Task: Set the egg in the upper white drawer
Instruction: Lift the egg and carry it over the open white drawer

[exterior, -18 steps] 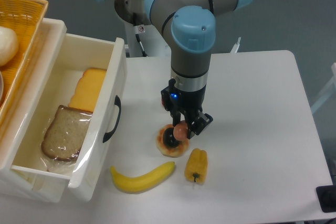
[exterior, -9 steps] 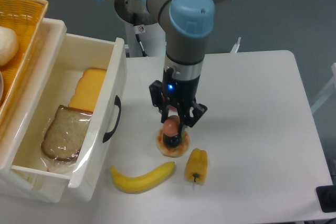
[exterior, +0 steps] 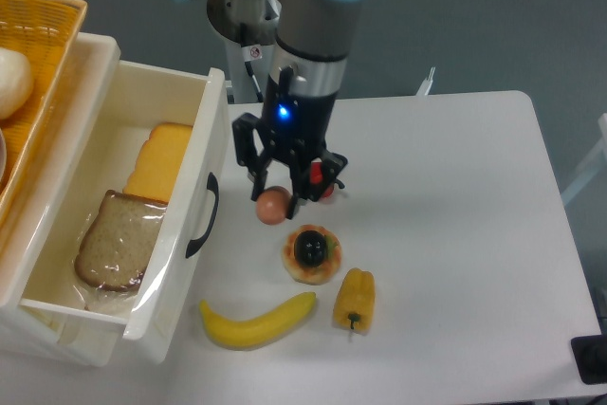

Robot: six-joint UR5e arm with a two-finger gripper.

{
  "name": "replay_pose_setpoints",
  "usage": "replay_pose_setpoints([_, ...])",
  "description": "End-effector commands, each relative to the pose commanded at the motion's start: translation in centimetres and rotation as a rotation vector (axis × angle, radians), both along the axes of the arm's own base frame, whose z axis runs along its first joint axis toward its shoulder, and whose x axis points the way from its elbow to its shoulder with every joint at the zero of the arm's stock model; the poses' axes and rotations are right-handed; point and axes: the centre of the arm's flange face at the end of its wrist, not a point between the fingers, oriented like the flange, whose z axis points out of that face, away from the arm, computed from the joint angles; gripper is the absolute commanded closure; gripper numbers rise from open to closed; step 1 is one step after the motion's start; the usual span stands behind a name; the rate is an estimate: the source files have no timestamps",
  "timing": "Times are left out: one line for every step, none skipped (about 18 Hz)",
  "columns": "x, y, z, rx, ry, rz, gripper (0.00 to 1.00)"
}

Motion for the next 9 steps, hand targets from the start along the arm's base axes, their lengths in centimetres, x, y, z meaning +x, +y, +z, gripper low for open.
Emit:
replay_pose_setpoints([1.1, 0.6, 0.0, -0.001, 0.003, -0.024, 0.60])
replay_pose_setpoints([2.2, 1.2, 0.0, -0.003, 0.008, -0.051, 0.60])
replay_pose_setpoints([3.1, 1.6, 0.0, -0.001, 0.011, -0.070, 0.60])
replay_pose_setpoints([4.0, 1.9, 0.3, 0.002, 0.017, -0.086, 0.60])
replay_pose_setpoints([4.8, 2.2, 0.3, 0.001, 0.025, -0.114, 0.60])
replay_pose_setpoints([5.7, 2.6, 0.1, 0.000, 0.035, -0.152, 0.60])
replay_pose_setpoints([6.6, 3.0, -0.1, -0.001, 0.044, -0.189, 0.60])
replay_pose_setpoints([7.1, 3.2, -0.2, -0.001, 0.056, -0.222, 0.60])
replay_pose_setpoints([7.5, 3.3, -0.4, -0.002, 0.071, -0.263, 0.60])
